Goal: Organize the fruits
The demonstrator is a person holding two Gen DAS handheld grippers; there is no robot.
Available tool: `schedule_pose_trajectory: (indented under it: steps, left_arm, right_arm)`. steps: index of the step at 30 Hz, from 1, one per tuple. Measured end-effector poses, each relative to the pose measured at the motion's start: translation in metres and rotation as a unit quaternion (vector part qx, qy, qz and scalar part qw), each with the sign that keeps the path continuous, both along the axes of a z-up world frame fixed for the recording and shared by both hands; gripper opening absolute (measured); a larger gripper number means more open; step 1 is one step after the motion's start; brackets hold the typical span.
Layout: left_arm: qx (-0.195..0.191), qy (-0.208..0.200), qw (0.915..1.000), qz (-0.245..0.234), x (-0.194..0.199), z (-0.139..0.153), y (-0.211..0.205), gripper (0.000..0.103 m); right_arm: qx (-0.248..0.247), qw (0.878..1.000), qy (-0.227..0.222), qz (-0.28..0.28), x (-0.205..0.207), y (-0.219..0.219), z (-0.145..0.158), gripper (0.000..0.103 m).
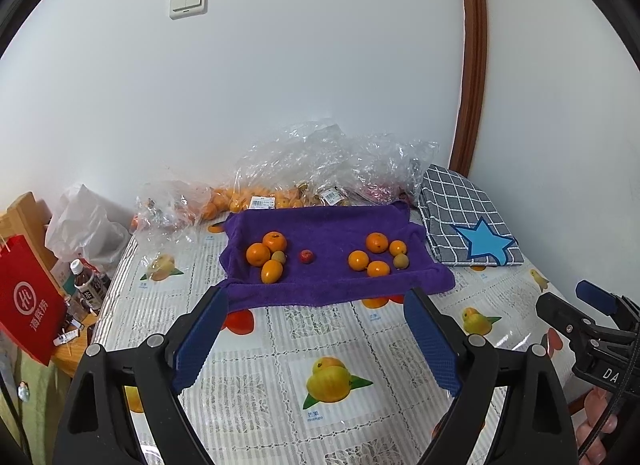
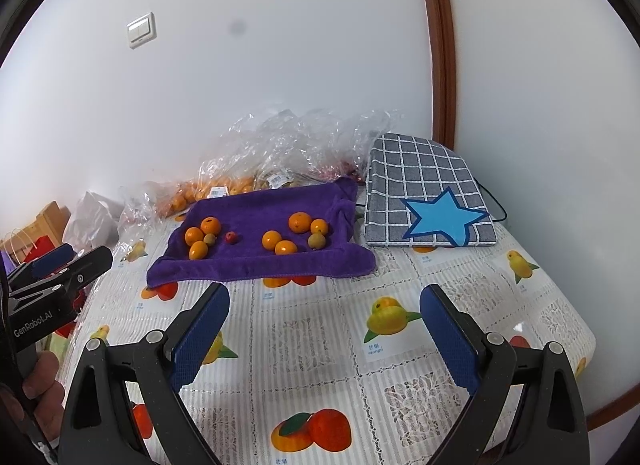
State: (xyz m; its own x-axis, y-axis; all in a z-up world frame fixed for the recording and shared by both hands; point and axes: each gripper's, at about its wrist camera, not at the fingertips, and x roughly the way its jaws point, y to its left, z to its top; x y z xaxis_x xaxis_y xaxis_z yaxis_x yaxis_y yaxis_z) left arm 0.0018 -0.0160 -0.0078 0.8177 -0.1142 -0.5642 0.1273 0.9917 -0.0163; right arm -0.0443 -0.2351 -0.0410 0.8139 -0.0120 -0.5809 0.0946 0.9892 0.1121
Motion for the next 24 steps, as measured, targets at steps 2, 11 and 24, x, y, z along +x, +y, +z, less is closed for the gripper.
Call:
schedule_pose_trajectory:
  steps: [2,11,24]
  left_arm:
    - [-0.001,0.000,1.0000,0.000,0.0003,0.0000,0.0008,0.089]
    - [-0.004,0.000,1.0000,0.003,0.0003,0.0006,0.0041,0.090]
    - [-0.002,0.000,1.0000,0.006,0.0008,0.0007,0.0046,0.090]
  right_arm:
    - [0.002,1.000,-0.001,0.000,-0.0016,0.0000,0.0000,0.095]
    - [-0.001,1.000,-0.002,0.000,-0.0044,0.0015,0.0016,0.095]
    - [0.005,1.000,-0.001,-0.001,-0.0043,0.0023,0.0015,0.095]
